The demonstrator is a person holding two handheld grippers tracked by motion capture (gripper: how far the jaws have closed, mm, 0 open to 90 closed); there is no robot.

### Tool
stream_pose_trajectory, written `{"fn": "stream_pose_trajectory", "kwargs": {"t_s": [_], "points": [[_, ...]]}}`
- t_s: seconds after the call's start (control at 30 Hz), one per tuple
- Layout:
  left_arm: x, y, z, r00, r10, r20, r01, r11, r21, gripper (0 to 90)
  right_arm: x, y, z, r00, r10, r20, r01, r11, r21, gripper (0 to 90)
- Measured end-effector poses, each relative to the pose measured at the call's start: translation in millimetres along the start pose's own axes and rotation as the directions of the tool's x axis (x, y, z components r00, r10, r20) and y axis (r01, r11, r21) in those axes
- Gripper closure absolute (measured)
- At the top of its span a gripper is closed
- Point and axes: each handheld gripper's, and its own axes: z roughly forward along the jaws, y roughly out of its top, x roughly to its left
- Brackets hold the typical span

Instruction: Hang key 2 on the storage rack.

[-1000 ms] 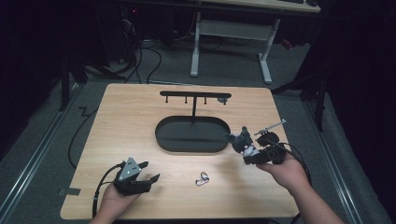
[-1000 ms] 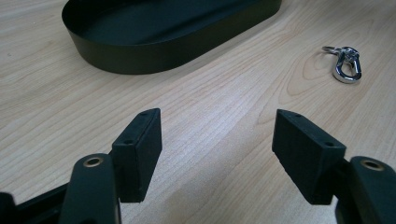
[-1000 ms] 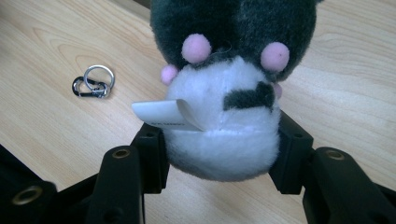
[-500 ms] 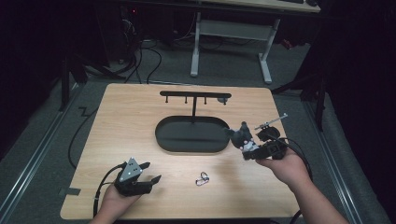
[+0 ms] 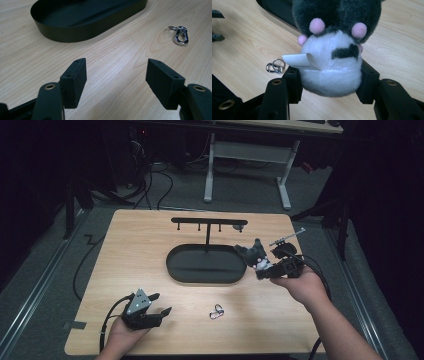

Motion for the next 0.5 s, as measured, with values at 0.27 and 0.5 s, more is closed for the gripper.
{"fn": "stream_pose_trajectory", "kwargs": {"t_s": [0.27, 0.5], "points": [[1.1, 0.1, -1.3, 1.0, -0.004, -0.001, 0.004, 0.9999, -0.01, 33.9, 0.4, 17.0, -7.9, 1.0, 0.003, 0.008, -0.003, 1.0, -0.016, 49.3], [2.1, 0.3, -2.4, 1.0, -0.005, -0.004, 0.005, 0.9999, -0.014, 33.9, 1.6, 30.9, -15.2, 0.9998, 0.007, 0.017, -0.007, 1.0, -0.029, 49.3]]}}
